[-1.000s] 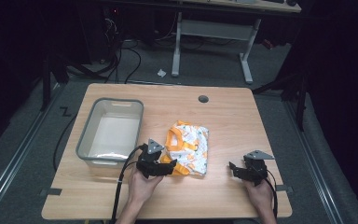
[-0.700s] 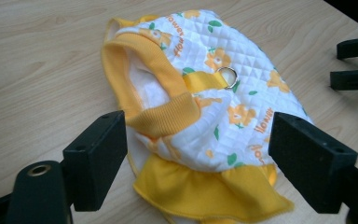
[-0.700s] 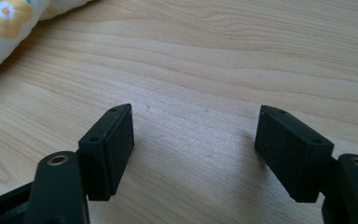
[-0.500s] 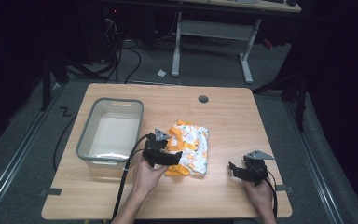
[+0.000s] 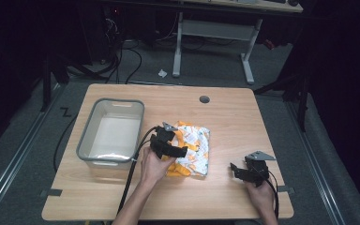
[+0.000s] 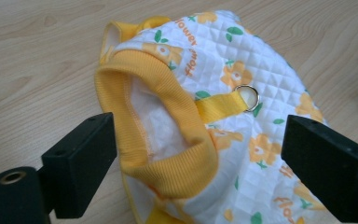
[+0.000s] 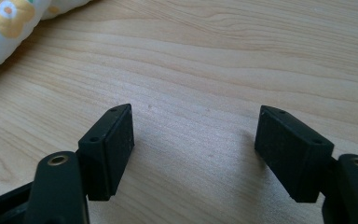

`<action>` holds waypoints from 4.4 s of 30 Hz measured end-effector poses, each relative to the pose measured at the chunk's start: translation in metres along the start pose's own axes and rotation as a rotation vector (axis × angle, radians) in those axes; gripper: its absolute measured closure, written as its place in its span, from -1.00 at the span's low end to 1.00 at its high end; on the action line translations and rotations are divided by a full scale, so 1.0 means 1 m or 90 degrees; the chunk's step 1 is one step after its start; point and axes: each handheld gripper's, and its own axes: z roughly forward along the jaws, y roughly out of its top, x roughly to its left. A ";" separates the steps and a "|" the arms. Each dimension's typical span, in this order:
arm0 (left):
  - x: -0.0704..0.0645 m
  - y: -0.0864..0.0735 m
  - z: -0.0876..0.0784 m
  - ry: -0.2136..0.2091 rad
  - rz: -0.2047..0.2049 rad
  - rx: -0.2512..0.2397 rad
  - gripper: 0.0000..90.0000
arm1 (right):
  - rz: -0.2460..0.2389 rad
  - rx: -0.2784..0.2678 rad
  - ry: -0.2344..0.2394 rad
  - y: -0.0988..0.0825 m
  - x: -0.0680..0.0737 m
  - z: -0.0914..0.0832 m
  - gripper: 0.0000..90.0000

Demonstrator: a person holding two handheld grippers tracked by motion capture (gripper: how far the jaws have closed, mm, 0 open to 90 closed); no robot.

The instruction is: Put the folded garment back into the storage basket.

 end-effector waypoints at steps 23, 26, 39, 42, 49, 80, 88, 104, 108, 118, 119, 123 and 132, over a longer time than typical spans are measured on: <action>0.008 0.008 0.052 0.039 -0.021 0.051 -0.83 | -0.001 -0.001 0.001 0.000 0.000 0.000 -0.37; 0.010 0.007 0.056 0.048 -0.021 0.058 -0.82 | -0.001 -0.001 0.001 0.000 0.000 0.000 -0.37; 0.013 -0.001 0.063 0.075 -0.018 0.086 -0.74 | -0.001 -0.001 0.001 0.000 0.000 0.000 -0.37; 0.011 -0.001 0.062 0.074 -0.010 0.085 -0.68 | -0.001 -0.001 0.001 0.000 0.000 0.000 -0.37; 0.005 0.000 0.058 0.053 0.011 0.086 -0.12 | -0.001 -0.001 0.001 0.000 0.000 0.000 -0.37; 0.000 0.005 0.033 -0.047 -0.009 0.027 0.63 | -0.006 0.000 0.004 0.000 0.000 0.000 -0.38; 0.000 0.008 0.014 -0.067 -0.010 0.001 0.64 | -0.007 0.000 0.005 0.000 0.000 0.000 -0.38; -0.010 0.019 -0.019 -0.090 0.018 -0.040 0.64 | -0.006 0.000 0.005 0.000 0.000 0.000 -0.38; -0.009 0.019 -0.026 -0.101 0.013 -0.048 0.64 | -0.007 -0.001 0.005 0.000 0.000 0.000 -0.38; 0.000 0.019 -0.045 -0.099 0.002 -0.067 0.64 | -0.007 -0.001 0.006 0.000 0.000 0.000 -0.38; 0.001 0.019 -0.047 -0.100 0.000 -0.069 0.64 | -0.007 -0.001 0.006 0.000 0.000 0.000 -0.38; 0.005 0.019 -0.054 -0.095 0.003 -0.072 0.64 | -0.007 0.000 0.006 0.000 0.000 0.000 -0.38; 0.017 0.021 -0.075 -0.091 -0.002 -0.087 0.64 | -0.007 0.000 0.005 0.000 0.001 0.000 -0.38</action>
